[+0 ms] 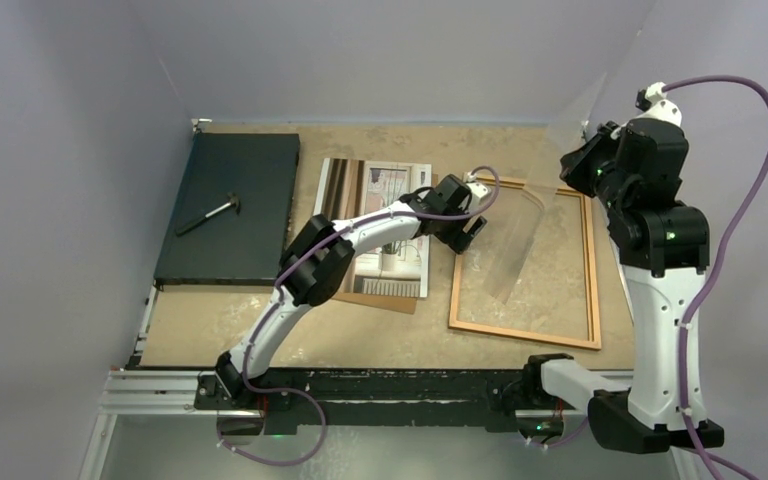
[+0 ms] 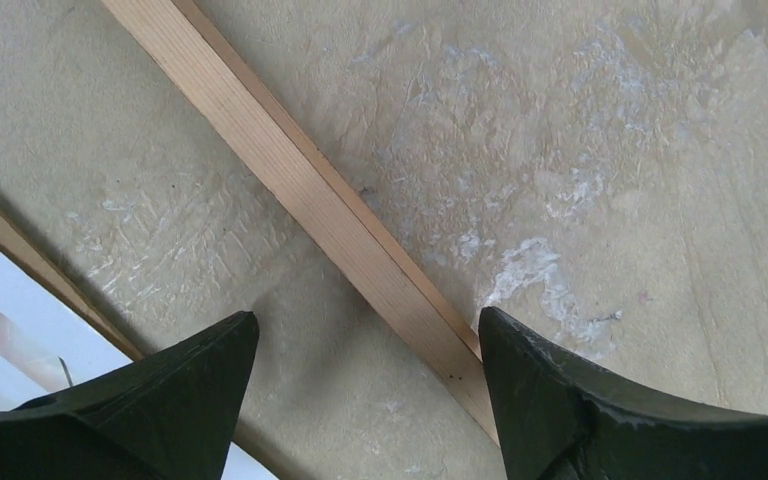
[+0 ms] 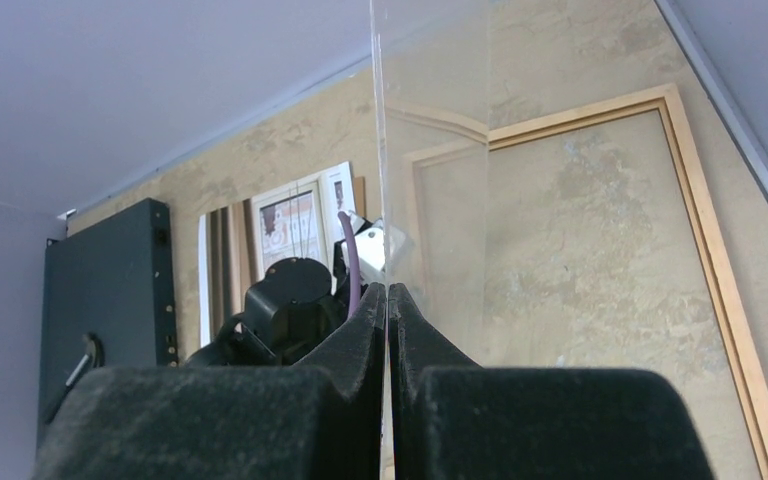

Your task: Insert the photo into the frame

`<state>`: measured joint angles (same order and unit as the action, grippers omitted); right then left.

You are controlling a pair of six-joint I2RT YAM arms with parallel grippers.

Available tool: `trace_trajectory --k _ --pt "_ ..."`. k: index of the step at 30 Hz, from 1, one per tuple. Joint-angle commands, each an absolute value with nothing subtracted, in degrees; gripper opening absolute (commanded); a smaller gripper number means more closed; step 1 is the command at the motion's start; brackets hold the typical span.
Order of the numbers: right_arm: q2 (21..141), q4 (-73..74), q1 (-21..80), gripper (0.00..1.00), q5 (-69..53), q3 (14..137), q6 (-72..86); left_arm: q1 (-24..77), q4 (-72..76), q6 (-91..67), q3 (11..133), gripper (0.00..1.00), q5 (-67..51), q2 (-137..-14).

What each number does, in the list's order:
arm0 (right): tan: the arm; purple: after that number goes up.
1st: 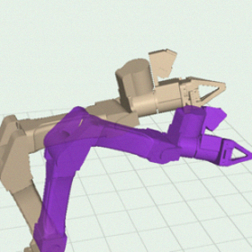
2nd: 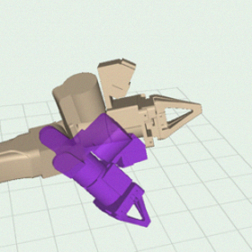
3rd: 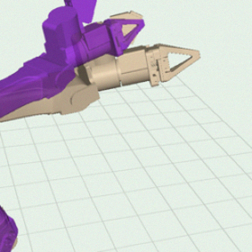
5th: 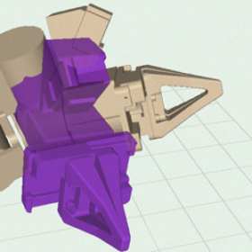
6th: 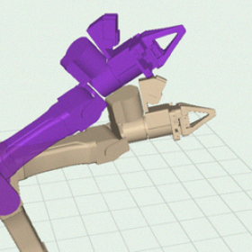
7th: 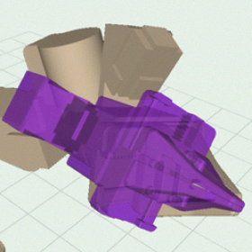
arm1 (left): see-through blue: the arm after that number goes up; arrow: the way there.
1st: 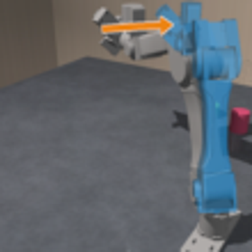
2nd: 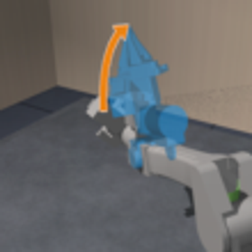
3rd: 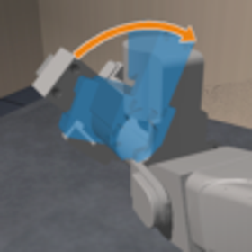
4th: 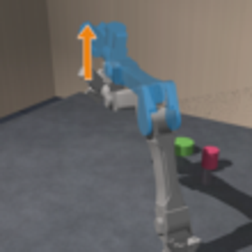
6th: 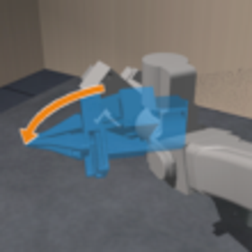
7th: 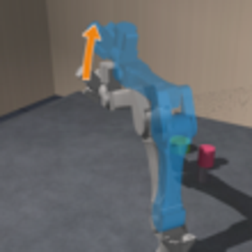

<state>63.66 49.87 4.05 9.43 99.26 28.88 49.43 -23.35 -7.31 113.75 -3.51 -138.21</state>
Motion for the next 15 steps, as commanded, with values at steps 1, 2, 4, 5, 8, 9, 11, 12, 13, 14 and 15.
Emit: trace_trajectory --k 1,2,4,5,8,9,11,12,13,14,15 --pt "62.32 45.11 3.87 0.00 7.86 97.13 29.05 49.20 -21.66 -5.80 109.18 0.76 4.32 -136.03" --pt "62.31 44.66 3.87 0.00 7.38 96.51 29.16 49.10 -21.02 -5.92 108.03 0.73 4.91 -135.06" --pt "62.37 43.89 3.87 0.00 6.67 95.72 29.32 48.57 -19.93 -6.06 105.51 0.70 5.60 -133.47" --pt "62.48 43.73 3.87 0.00 6.49 95.43 29.38 48.42 -19.42 -6.06 104.22 0.67 6.31 -132.61" --pt "62.81 42.89 3.87 0.00 5.58 95.13 29.60 47.58 -18.59 -6.09 101.43 0.64 7.02 -131.08" --pt "63.01 42.81 3.87 0.00 5.38 95.19 29.68 47.40 -18.42 -6.09 100.66 0.63 6.94 -130.66" --pt "63.11 42.52 3.87 0.00 4.92 94.76 29.84 47.20 -17.79 -5.88 99.29 0.61 6.83 -130.08" --pt "63.03 42.32 3.87 0.00 4.72 94.42 29.84 47.27 -17.52 -5.81 98.85 0.61 6.71 -129.88" --pt "62.95 42.06 3.87 0.00 4.55 93.98 29.95 47.25 -17.43 -5.87 98.65 0.60 6.61 -129.88" --pt "62.82 41.88 3.87 0.00 4.45 93.46 30.01 47.24 -17.42 -5.70 98.45 0.59 6.55 -129.86" --pt "62.75 41.65 3.87 0.00 4.41 92.89 30.00 47.22 -17.40 -5.48 98.25 0.58 6.50 -129.82"
